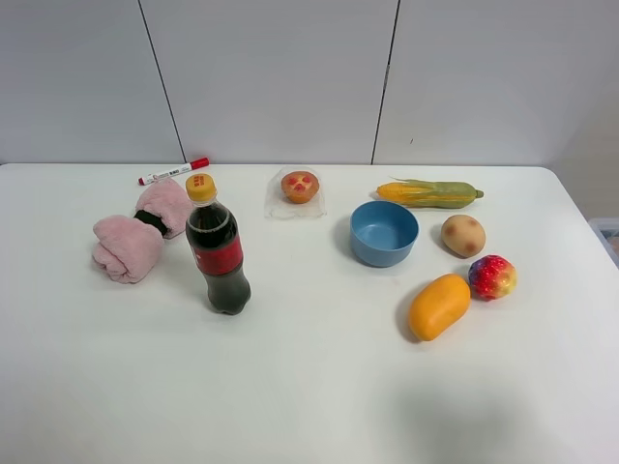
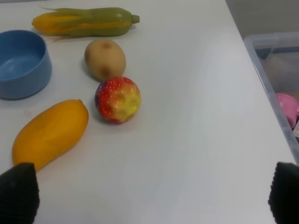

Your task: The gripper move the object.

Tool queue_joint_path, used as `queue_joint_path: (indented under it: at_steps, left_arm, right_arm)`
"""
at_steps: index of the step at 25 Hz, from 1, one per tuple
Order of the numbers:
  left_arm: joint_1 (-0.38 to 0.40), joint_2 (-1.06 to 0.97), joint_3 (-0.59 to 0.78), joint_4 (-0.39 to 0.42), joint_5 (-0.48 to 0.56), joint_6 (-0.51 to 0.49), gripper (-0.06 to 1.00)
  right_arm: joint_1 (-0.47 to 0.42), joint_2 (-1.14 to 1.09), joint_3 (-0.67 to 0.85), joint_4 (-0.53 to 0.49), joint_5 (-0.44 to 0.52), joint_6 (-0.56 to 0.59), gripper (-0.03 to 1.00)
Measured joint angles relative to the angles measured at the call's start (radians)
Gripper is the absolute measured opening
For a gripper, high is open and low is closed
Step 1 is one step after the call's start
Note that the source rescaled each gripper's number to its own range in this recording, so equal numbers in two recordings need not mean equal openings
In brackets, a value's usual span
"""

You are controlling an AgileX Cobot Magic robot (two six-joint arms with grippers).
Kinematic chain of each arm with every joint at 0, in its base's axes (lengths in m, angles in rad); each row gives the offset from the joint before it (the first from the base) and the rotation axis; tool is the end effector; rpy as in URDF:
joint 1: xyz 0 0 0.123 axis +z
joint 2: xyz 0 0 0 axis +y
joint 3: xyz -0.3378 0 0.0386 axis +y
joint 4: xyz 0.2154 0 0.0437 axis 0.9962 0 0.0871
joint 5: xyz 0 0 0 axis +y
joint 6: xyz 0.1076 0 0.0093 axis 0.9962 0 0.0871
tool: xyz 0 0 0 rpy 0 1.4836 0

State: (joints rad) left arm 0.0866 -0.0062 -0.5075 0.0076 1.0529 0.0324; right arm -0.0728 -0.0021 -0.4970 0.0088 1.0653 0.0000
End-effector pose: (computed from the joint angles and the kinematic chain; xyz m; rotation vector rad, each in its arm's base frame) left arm -0.0746 -0.0058 0.2561 -0.0552 2.0230 0.0844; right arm -0.0736 0.0062 0.2525 0.0742 2.0486 -0.0348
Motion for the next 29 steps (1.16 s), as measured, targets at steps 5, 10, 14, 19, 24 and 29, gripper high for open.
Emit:
queue_joint_path:
  at_steps: [5, 10, 14, 19, 24, 29]
  left_arm:
    - [0.000, 0.000, 0.000, 0.000, 0.000, 0.000, 1.00]
    - [0.000, 0.000, 0.000, 0.000, 0.000, 0.000, 1.00]
    - [0.000, 0.000, 0.000, 0.000, 0.000, 0.000, 1.00]
    - [0.000, 0.000, 0.000, 0.000, 0.000, 0.000, 1.00]
    - [0.000, 0.000, 0.000, 0.000, 0.000, 0.000, 1.00]
    - [0.000, 0.000, 0.000, 0.000, 0.000, 0.000, 1.00]
  right_arm:
    - [0.000, 0.000, 0.000, -0.002, 0.000, 0.000, 1.00]
    - [0.000, 0.000, 0.000, -0.002, 0.000, 0.000, 1.00]
    - [0.000, 0.000, 0.000, -0.002, 0.000, 0.000, 1.00]
    - [0.000, 0.000, 0.000, -0.002, 0.000, 0.000, 1.00]
    - [0.000, 0.000, 0.000, -0.002, 0.000, 0.000, 1.00]
    - [0.000, 0.000, 0.000, -0.002, 0.000, 0.000, 1.00]
